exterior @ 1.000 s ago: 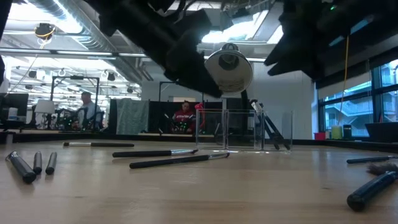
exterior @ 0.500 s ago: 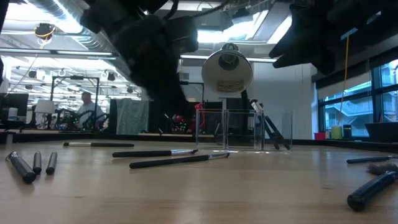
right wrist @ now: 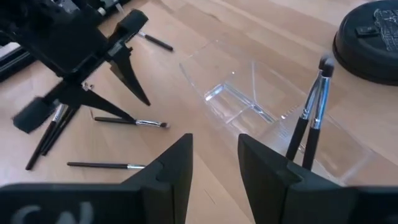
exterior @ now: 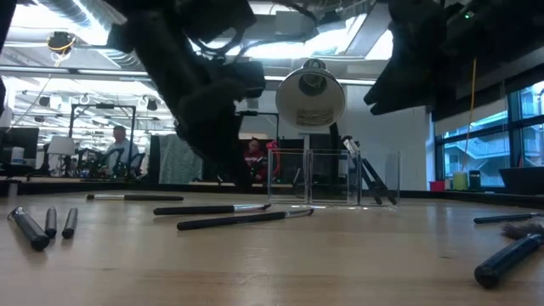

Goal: Pick & Place Makeup Supplies
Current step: Put the makeup brush into the transparent organizer

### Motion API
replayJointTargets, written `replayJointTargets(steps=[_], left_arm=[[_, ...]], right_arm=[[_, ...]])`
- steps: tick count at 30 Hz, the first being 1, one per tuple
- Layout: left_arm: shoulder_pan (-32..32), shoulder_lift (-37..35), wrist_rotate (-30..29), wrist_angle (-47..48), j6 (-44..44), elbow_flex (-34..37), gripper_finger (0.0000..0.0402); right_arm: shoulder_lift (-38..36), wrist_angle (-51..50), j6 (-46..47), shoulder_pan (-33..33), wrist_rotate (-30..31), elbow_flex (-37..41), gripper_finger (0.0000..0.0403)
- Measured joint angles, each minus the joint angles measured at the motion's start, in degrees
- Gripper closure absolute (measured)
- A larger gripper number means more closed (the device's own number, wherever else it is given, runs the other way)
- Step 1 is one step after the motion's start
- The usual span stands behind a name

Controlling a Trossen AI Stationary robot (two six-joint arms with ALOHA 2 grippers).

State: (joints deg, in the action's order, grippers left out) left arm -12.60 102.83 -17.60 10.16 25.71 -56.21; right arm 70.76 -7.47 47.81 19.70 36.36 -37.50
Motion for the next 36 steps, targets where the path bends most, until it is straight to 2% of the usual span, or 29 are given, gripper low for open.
replayJointTargets(steps=[7,13,28,36], left_arm=[[0.0,2.7,-0.7,-0.1,1.7,-0.1,0.0245],[0.0,3.1,-0.7,1.2,2.9,-0.1,0.0246],[0.1,3.0,-0.3,4.2,3.8,-0.2,0.0341],[0.7,2.9,-0.2,3.7,1.8,-0.2,0.0364]], right_arm=[[0.0,0.6,0.0,0.0,0.0,0.0,0.0276],[0.0,0.9,0.0,0.0,-0.1,0.0,0.0276],[0.0,1.2,0.0,0.0,-0.4,0.0,0.0276],[0.0,1.6,0.0,0.0,-0.6,0.0,0.0276]])
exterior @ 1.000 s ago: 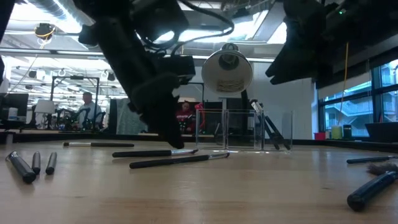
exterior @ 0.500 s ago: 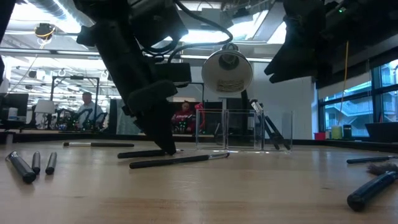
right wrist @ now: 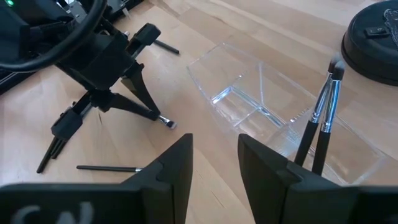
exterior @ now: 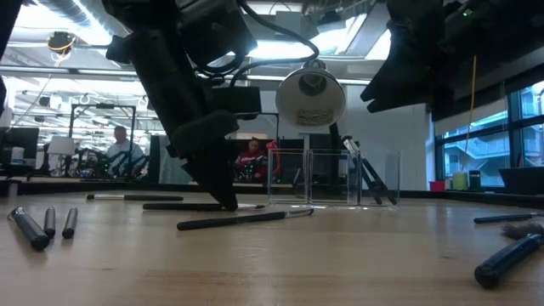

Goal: Pick & Place Makeup Supplies
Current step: Put the makeup brush into the transparent organizer

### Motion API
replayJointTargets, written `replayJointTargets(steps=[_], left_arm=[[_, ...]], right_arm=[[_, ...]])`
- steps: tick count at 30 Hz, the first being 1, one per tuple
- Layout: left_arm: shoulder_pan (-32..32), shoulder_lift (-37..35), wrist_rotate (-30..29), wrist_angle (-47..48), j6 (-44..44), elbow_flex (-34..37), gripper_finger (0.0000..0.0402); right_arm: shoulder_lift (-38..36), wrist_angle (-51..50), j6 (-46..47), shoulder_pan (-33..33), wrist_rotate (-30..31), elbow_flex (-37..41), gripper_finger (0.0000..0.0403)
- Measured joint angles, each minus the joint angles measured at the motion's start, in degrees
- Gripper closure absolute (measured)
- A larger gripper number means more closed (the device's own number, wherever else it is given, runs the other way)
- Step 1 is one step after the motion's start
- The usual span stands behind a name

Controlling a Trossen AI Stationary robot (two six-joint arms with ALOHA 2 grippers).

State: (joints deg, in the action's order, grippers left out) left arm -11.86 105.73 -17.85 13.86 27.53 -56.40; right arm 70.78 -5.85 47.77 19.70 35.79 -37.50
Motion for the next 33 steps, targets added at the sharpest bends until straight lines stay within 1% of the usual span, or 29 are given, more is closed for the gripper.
replayJointTargets(steps=[4,8,10,13,16,19,23,25,29,33], left_arm=[[0.5,-0.7,-0.8,-0.9,-2.0,0.2,0.037],[1.0,-3.3,-3.3,-1.8,-2.8,0.2,0.0371],[1.2,-4.9,-4.1,-1.8,-2.8,0.2,0.0371],[1.4,-7.6,-6.5,-2.7,-3.9,0.2,0.037],[1.3,-10.6,-8.7,-4.6,-4.8,0.2,0.0371],[0.8,-12.6,-10.9,-9.2,-5.9,0.2,0.0371],[-0.1,-12.9,-12.4,-18.2,-9.3,0.1,0.0372],[-0.2,-12.7,-12.4,-21.9,-10.2,0.1,0.0372],[-0.4,-12.4,-11.7,-24.3,-10.8,0.1,0.037],[-0.5,-12.4,-11.0,-24.5,-10.8,0.1,0.0371]], right_arm=[[0.0,0.0,0.4,0.0,0.0,0.0,0.0276],[0.0,0.4,1.5,0.7,0.3,0.0,0.0276],[0.0,1.2,1.6,1.5,1.1,0.0,0.0276],[0.3,4.0,1.7,3.1,4.0,0.0,0.0276],[2.4,10.0,0.1,5.0,6.9,0.0,0.0276],[6.6,21.1,-3.6,6.5,8.6,0.0,0.0276],[14.1,37.8,-8.0,7.5,7.8,0.0,0.0276],[17.1,43.7,-9.2,7.5,7.3,0.0,0.0274],[19.3,48.8,-9.4,6.4,7.1,0.5,0.026],[19.5,56.0,-11.1,6.1,9.9,3.4,0.024]])
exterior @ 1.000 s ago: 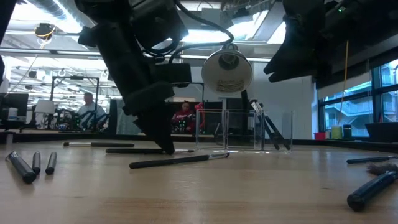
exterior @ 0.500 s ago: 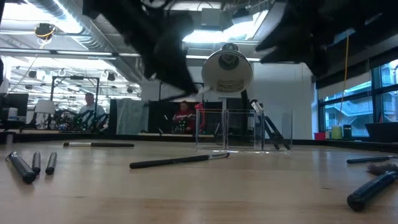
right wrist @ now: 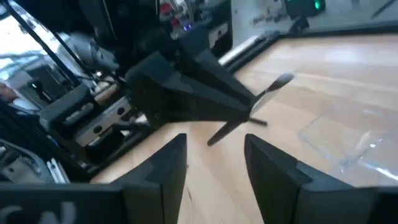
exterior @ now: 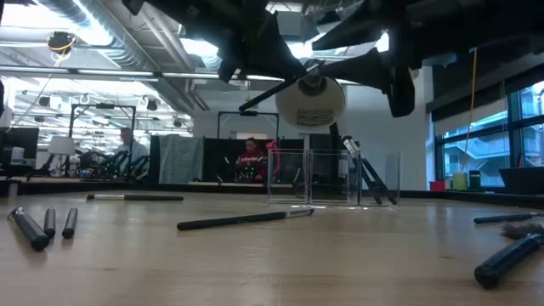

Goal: Pick & Place Makeup Supplies
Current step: Put the makeup brush into the transparent organizer

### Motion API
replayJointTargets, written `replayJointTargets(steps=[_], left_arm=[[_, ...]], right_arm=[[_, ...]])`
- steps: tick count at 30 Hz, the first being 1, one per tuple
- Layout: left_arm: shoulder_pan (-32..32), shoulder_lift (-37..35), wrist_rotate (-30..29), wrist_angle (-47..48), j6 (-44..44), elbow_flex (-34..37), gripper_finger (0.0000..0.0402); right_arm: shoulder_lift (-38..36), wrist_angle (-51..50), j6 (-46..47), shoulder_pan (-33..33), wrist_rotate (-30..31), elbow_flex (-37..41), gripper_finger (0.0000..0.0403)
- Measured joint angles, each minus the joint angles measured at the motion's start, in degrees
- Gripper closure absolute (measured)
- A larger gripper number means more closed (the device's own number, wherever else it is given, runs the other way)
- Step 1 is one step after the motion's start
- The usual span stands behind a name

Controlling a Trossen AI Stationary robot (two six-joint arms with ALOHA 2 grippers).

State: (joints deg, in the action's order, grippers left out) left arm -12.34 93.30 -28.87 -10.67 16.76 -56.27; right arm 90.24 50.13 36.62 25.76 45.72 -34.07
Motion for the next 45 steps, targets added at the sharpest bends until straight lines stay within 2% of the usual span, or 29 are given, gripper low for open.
replayJointTargets(steps=[3,7,16,26,32,36,45], left_arm=[[0.1,0.0,0.3,-0.4,0.0,0.0,0.0372],[0.6,0.0,2.2,-2.0,-0.4,0.0,0.037],[0.9,0.0,3.4,-4.5,-0.6,0.0,0.0371],[0.9,0.0,3.5,-4.6,-0.9,0.0,0.037],[0.9,0.0,3.5,-4.6,-1.1,0.0,0.0369],[0.9,0.0,3.2,-4.6,-2.0,0.0,0.0369],[0.9,0.0,3.0,-4.5,-2.5,0.0,0.0368]], right_arm=[[0.0,7.7,-1.0,-0.2,1.0,3.1,0.0226],[0.0,11.6,0.7,-1.6,1.3,6.3,0.022],[0.0,15.6,-2.2,-4.2,-3.8,6.8,0.0224],[0.0,16.0,-2.8,-6.0,-3.5,6.8,0.0224],[0.0,16.0,-2.6,-8.0,-6.6,6.5,0.0225],[0.0,14.8,-2.9,-8.3,-8.3,5.9,0.0244],[0.0,14.7,-4.4,-8.3,-8.5,5.8,0.0325]])
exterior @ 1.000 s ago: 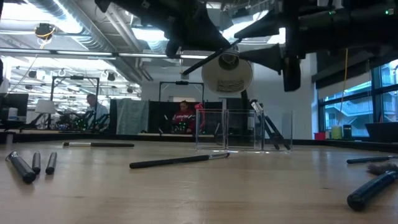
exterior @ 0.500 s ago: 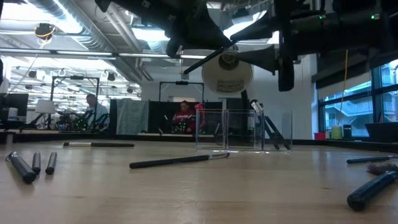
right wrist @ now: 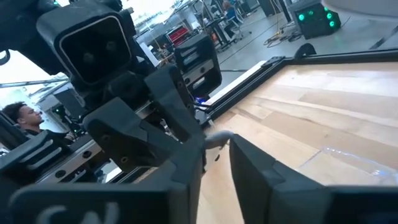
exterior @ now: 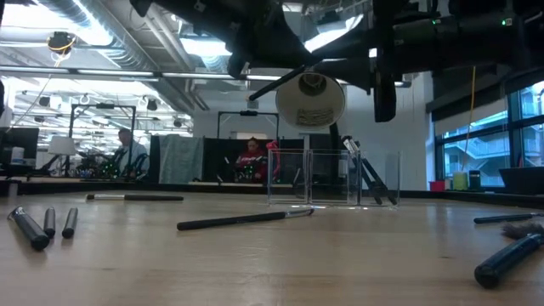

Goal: Pick & Place Makeup Supplies
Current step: Put the makeup brush into the transparent organizer

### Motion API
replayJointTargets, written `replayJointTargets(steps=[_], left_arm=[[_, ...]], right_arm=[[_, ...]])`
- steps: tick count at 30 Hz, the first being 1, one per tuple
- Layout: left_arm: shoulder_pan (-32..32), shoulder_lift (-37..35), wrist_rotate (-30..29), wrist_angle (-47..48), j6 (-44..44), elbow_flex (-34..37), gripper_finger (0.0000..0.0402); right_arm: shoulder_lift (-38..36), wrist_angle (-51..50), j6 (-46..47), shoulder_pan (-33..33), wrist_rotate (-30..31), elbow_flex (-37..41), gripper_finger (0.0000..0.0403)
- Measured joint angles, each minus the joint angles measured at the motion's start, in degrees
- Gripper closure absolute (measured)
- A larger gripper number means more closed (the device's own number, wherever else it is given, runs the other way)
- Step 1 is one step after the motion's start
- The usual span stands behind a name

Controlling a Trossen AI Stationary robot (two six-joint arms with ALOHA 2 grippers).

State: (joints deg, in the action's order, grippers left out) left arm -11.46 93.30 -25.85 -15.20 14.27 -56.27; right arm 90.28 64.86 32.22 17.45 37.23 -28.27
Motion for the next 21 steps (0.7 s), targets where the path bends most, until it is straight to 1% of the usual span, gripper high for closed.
replayJointTargets(steps=[3,6,13,16,21], left_arm=[[0.0,0.0,0.0,0.1,-1.2,0.0,0.0365],[0.0,0.0,-0.1,0.1,-1.6,0.0,0.0354],[0.0,0.0,0.0,1.7,-1.6,0.0,0.0302],[0.0,0.0,0.0,5.1,-2.0,0.0,0.028],[0.0,0.0,0.0,14.6,-1.4,0.0,0.0253]], right_arm=[[0.0,0.0,-0.6,0.0,0.0,0.0,0.0339],[0.0,0.0,-1.1,0.0,-0.1,0.0,0.0344],[-0.2,-2.3,-3.2,0.0,0.2,0.0,0.0345],[-2.9,-8.4,-2.8,-0.4,0.2,0.0,0.0345],[-12.6,-22.1,-2.5,-1.0,0.2,0.0,0.0345]])
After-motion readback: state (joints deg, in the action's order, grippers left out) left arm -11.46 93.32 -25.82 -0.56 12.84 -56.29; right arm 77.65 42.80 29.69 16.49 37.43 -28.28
